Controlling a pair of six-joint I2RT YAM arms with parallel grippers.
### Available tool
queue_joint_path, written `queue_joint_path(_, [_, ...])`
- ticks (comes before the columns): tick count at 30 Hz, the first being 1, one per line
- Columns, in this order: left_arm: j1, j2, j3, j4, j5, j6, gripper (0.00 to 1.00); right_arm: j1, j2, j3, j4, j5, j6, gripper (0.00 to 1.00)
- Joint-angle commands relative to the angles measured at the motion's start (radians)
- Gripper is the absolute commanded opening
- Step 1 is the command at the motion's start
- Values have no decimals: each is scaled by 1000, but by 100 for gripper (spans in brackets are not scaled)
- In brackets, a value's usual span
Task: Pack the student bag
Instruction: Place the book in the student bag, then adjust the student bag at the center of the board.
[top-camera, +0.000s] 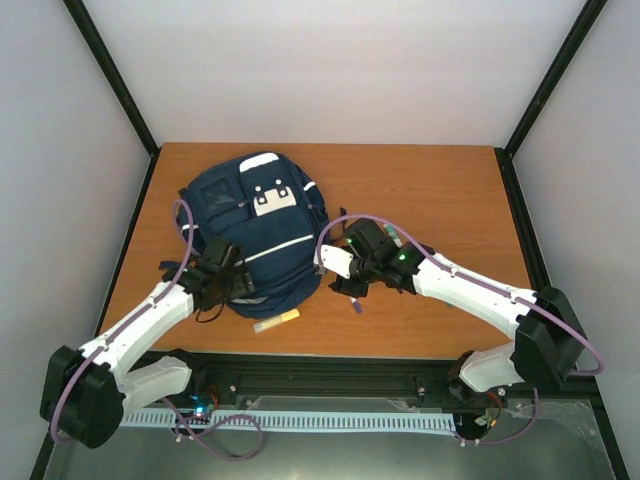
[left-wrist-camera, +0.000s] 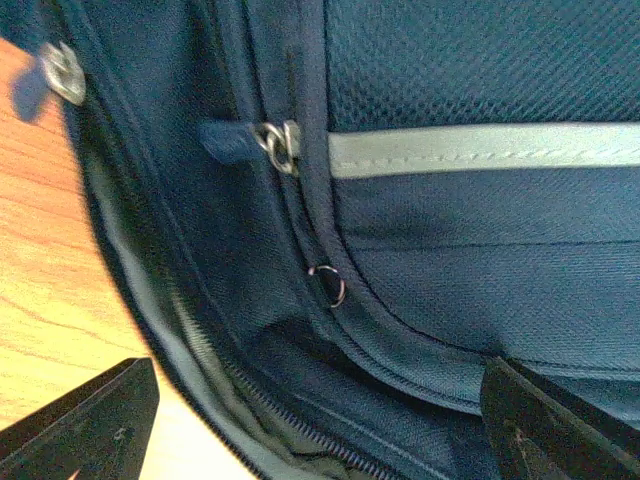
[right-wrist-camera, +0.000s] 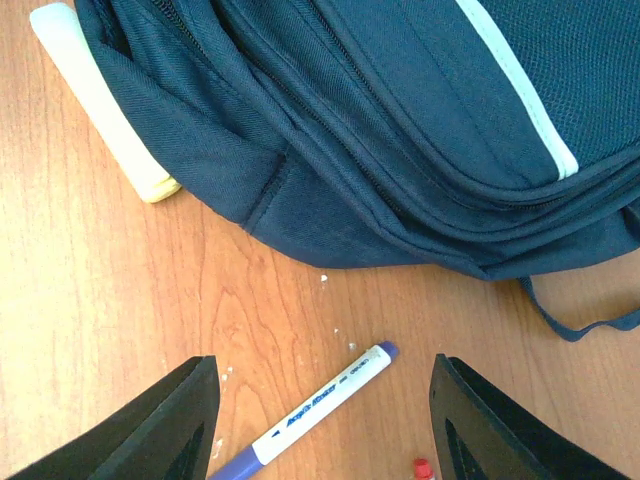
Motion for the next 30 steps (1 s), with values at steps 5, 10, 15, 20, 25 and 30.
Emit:
queue_joint_path(5, [9, 119, -68, 335, 235, -33, 85, -1, 22, -25, 31, 4, 81, 59])
queue_joint_path(10, [5, 246, -29, 489, 316, -12, 83, -1, 35, -32, 48, 45, 87, 59])
queue_joint_path(15, [-12, 411, 65, 580, 397, 33, 81, -1, 44, -43, 58, 70, 88, 59])
queue_joint_path(20, [-58, 492, 153, 630, 439, 91, 78, -4, 39, -56, 67, 94, 88, 59])
queue_joint_path(25, [-70, 404, 185, 592, 383, 209, 78, -9, 38, -65, 69, 86, 85, 59])
queue_joint_path(30, [-69, 193, 131, 452, 165, 278, 83, -10, 43, -65, 69, 61, 84, 59])
